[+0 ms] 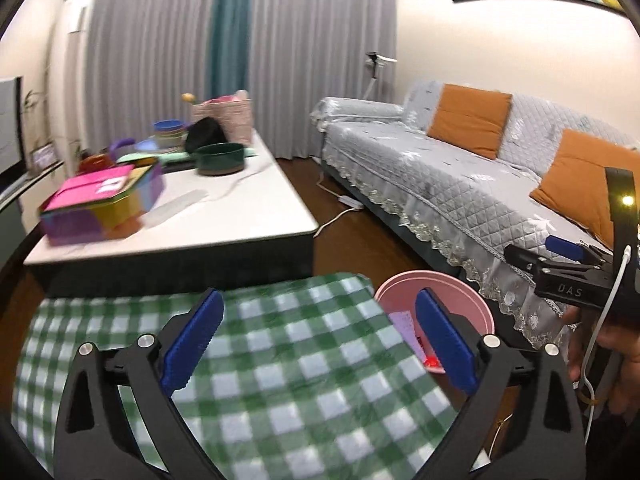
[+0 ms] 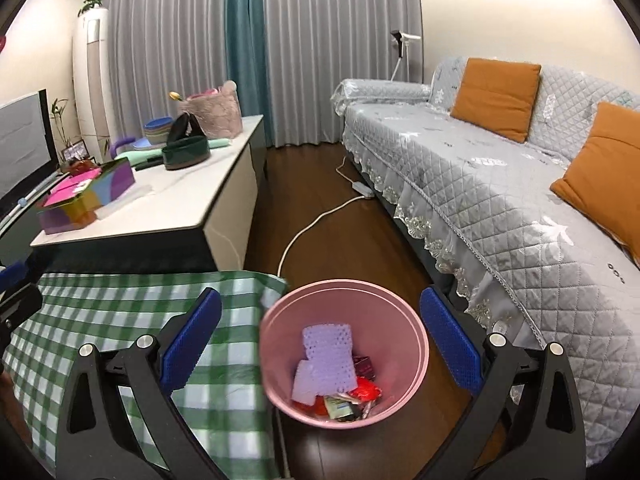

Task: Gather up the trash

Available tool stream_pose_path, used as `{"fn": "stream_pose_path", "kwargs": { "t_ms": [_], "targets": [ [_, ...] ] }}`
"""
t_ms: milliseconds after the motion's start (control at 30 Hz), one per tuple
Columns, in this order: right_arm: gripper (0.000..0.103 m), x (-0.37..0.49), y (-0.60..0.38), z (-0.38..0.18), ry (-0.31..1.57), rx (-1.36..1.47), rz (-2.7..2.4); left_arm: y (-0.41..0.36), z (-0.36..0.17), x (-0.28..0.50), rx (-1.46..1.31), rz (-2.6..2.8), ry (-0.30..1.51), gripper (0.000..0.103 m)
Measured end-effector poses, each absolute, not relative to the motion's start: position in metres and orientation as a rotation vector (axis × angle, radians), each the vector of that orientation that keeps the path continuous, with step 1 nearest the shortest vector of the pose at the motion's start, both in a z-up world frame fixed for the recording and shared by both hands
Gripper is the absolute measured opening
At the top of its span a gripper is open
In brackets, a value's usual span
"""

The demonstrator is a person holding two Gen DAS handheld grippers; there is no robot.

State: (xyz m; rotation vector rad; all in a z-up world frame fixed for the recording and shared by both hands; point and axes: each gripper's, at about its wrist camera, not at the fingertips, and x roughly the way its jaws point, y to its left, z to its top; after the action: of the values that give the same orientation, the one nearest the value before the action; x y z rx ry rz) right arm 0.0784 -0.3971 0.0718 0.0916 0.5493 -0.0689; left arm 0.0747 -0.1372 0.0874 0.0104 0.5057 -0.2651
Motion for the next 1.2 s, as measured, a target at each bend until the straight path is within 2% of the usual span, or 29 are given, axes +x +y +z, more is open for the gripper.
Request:
{"fn": "stream_pose_path", "kwargs": {
  "t_ms": [200,400,667,1200],
  "targets": [
    [0.098,0.043,-0.359,0.068,0.569,0.064,-0.042,-0.105,0.085,0.034,-0.008,-0.2,0.505,0.095],
    [0.098,0.017,-0.333,0.06,0.583,0.038,-0.033,-0.078,0.058,0.007,-0.056,-0.082,0.529,0.095],
    [0.098,0.006,-0.304,0.044,0.606,0.003,-0.011,-0.081,0.029,-0.002,-0.023,-0.064,0.576,0.095],
    [0.098,0.021,-0.3,0.031,0.624,-0.007,-0.018,-0.082,0.023,0.012,-0.044,-0.017,0.574,0.095]
  ]
}}
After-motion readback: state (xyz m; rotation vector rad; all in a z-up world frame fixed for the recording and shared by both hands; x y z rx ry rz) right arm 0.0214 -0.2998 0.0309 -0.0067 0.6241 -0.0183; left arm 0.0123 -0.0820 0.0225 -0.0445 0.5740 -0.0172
